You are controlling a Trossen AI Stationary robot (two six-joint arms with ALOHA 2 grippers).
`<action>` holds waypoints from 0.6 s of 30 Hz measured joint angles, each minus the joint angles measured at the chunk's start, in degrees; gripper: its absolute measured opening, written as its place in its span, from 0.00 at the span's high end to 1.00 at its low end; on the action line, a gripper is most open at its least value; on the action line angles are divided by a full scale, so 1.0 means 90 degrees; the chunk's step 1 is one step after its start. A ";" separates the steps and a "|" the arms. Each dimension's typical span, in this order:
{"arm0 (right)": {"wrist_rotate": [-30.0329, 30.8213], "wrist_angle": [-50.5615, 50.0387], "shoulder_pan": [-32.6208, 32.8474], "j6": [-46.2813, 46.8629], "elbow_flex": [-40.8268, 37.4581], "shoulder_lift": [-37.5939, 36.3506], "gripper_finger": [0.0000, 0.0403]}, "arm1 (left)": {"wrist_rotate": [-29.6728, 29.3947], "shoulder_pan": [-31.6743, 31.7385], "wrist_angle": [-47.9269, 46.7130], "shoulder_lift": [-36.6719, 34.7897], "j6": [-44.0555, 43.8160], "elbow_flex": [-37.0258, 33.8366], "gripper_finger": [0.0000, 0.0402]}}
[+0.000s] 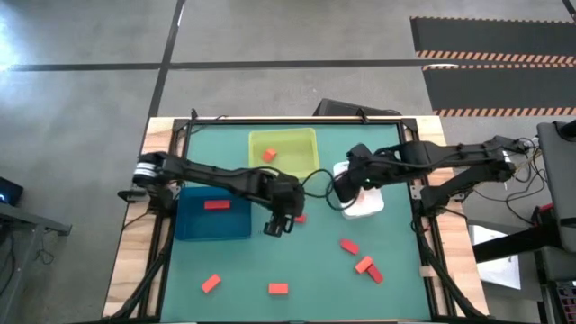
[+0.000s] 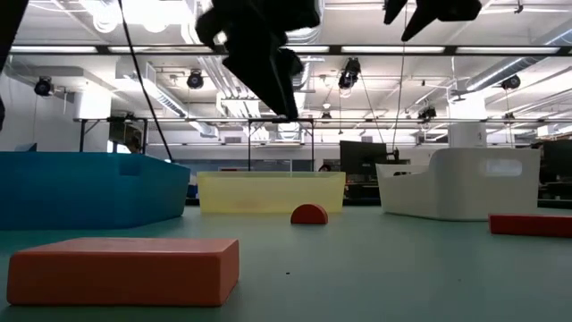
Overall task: Sort & place blocks by color
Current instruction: Put the red block into the dark blue bin
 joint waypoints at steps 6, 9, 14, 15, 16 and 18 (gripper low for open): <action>0.0153 -0.0017 0.0414 0.0618 -0.0006 -0.0063 0.55 | 0.0199 0.0143 0.0694 0.0460 0.0221 -0.0002 0.54; 0.0150 -0.0009 0.0601 0.0891 -0.0006 -0.0138 0.55 | 0.0250 0.0198 0.0899 0.0613 0.0243 -0.0011 0.54; 0.0150 -0.0117 0.0888 0.1121 -0.0006 -0.0337 0.55 | 0.0323 0.0241 0.1287 0.0751 0.0360 -0.0267 0.54; 0.0150 -0.0167 0.0939 0.1140 -0.0006 -0.0388 0.55 | 0.0323 0.0248 0.1366 0.0754 0.0359 -0.0368 0.54; 0.0156 -0.0216 0.0987 0.1149 -0.0006 -0.0424 0.55 | 0.0330 0.0253 0.1474 0.0754 0.0359 -0.0487 0.54; 0.0202 -0.0261 0.1062 0.1164 -0.0006 -0.0517 0.55 | 0.0330 0.0260 0.1745 0.0754 0.0359 -0.0728 0.54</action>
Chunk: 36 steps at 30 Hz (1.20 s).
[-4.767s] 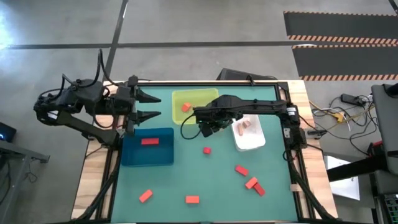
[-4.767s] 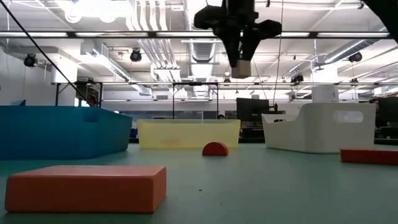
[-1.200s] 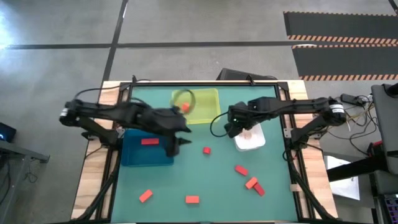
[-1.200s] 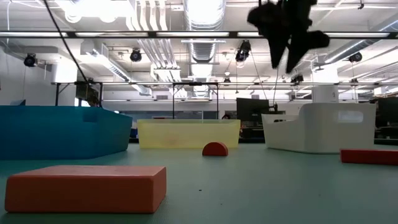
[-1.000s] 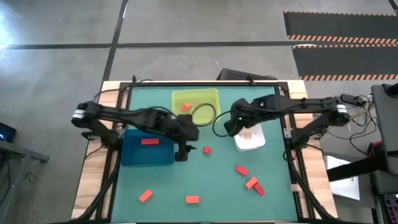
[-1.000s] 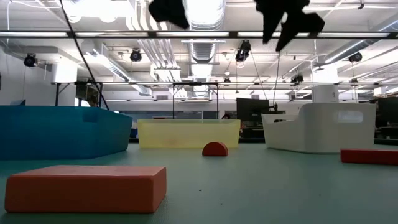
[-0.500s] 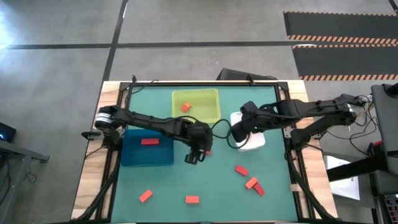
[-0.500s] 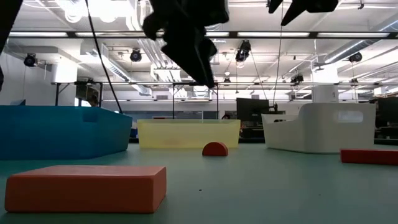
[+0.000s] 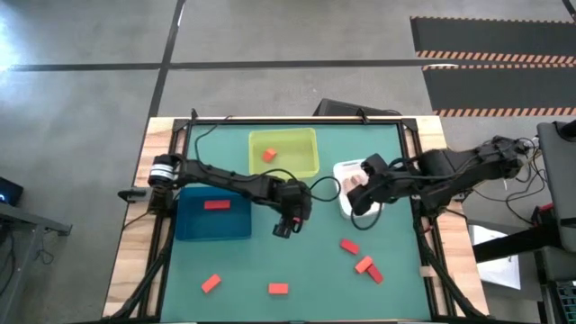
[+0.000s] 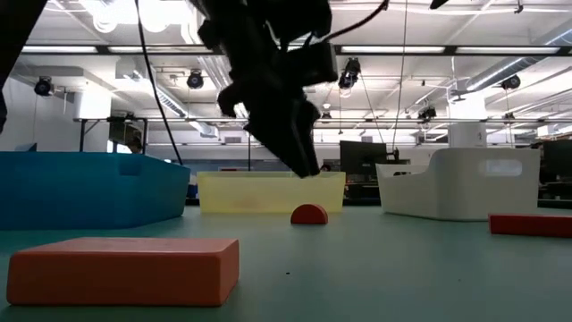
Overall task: Sort & place blocks by color
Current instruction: Put the red block into the dark blue bin
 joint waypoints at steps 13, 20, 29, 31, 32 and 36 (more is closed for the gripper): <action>0.0451 -0.0043 0.0059 0.0061 -0.0007 -0.0172 0.55 | -0.0029 0.0024 0.1886 0.0017 -0.0514 -0.1241 0.54; 0.0451 -0.0047 0.0059 0.0092 -0.0032 -0.0172 0.55 | -0.0030 0.0024 0.2039 0.0193 -0.0512 -0.1377 0.54; 0.0451 -0.0059 0.0059 0.0149 -0.0058 -0.0168 0.55 | -0.0029 0.0022 0.2227 0.0199 -0.0520 -0.1508 0.64; 0.0451 -0.0060 0.0059 0.0152 -0.0059 -0.0165 0.55 | -0.0028 0.0021 0.2227 0.0192 -0.0522 -0.1508 0.68; 0.0451 -0.0059 0.0057 0.0154 -0.0061 -0.0163 0.55 | -0.0030 0.0022 0.2220 0.0182 -0.0523 -0.1508 0.69; 0.0453 -0.0059 0.0057 0.0217 -0.0061 -0.0163 0.55 | -0.0057 0.0019 0.2177 0.0134 -0.0532 -0.1491 0.70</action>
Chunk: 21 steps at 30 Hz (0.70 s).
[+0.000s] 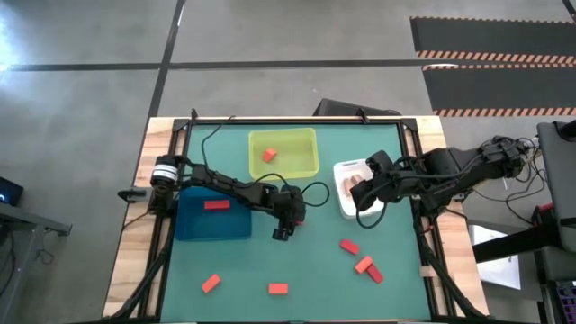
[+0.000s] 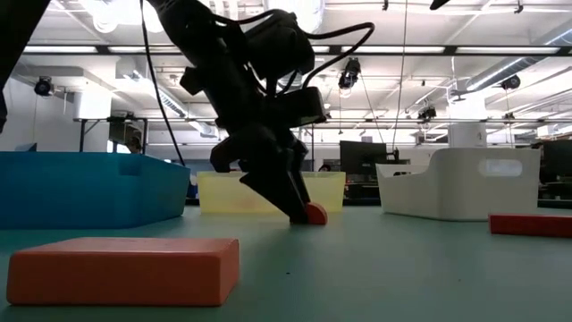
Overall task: Sort & place blocks by color
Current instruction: Put the red block into the dark blue bin
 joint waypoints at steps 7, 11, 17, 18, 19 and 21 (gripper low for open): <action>0.0091 0.0010 0.0000 -0.0008 0.0000 0.0000 0.55 | -0.0137 0.0003 -0.0257 -0.0538 -0.0146 0.0075 0.67; 0.0326 0.0019 -0.0019 -0.0012 -0.0010 0.0000 0.55 | -0.0173 -0.0001 -0.0734 -0.1171 -0.0146 0.0032 0.67; 0.0433 0.0039 -0.0117 -0.0080 -0.0029 0.0000 0.55 | -0.0193 -0.0002 -0.1880 -0.2451 -0.0174 0.0017 0.67; 0.0480 0.0040 -0.0126 -0.0080 -0.0032 0.0000 0.55 | -0.0203 -0.0011 -0.2101 -0.2667 -0.0235 0.0015 0.67; 0.0493 0.0044 -0.0126 -0.0076 -0.0032 0.0000 0.55 | -0.0208 -0.0015 -0.2354 -0.2863 -0.0330 0.0003 0.67; 0.0497 0.0049 -0.0129 -0.0073 -0.0032 0.0000 0.55 | -0.0208 -0.0019 -0.2754 -0.3295 -0.0497 -0.0050 0.67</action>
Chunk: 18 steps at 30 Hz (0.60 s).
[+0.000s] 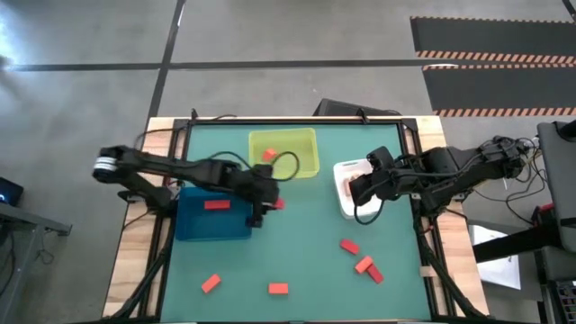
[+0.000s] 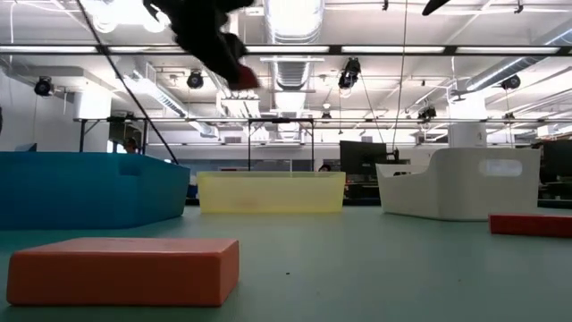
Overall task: Sort & place blocks by color
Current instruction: Put the red block into the dark blue bin
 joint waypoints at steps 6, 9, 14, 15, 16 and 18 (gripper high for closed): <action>0.0032 0.0019 0.0000 0.0068 0.0000 0.0020 0.55 | -0.0002 -0.0035 -0.1193 -0.1112 -0.0374 -0.0403 0.67; 0.0089 0.0019 0.0000 0.0072 0.0000 0.0069 0.55 | -0.0001 -0.0037 -0.1302 -0.1674 -0.0667 -0.0872 0.67; 0.0113 0.0034 0.0000 0.0117 0.0000 0.0143 0.55 | 0.0000 -0.0040 -0.1396 -0.2584 -0.1356 -0.1852 0.67; 0.0111 0.0039 0.0000 0.0117 0.0000 0.0147 0.55 | 0.0000 -0.0042 -0.1429 -0.2724 -0.1474 -0.2049 0.67; 0.0111 0.0047 0.0000 0.0117 0.0000 0.0149 0.55 | -0.0002 -0.0045 -0.1434 -0.2874 -0.1582 -0.2268 0.67; 0.0116 0.0099 0.0000 0.0117 0.0000 0.0170 0.55 | 0.0000 -0.0043 -0.1429 -0.3101 -0.1838 -0.2642 0.67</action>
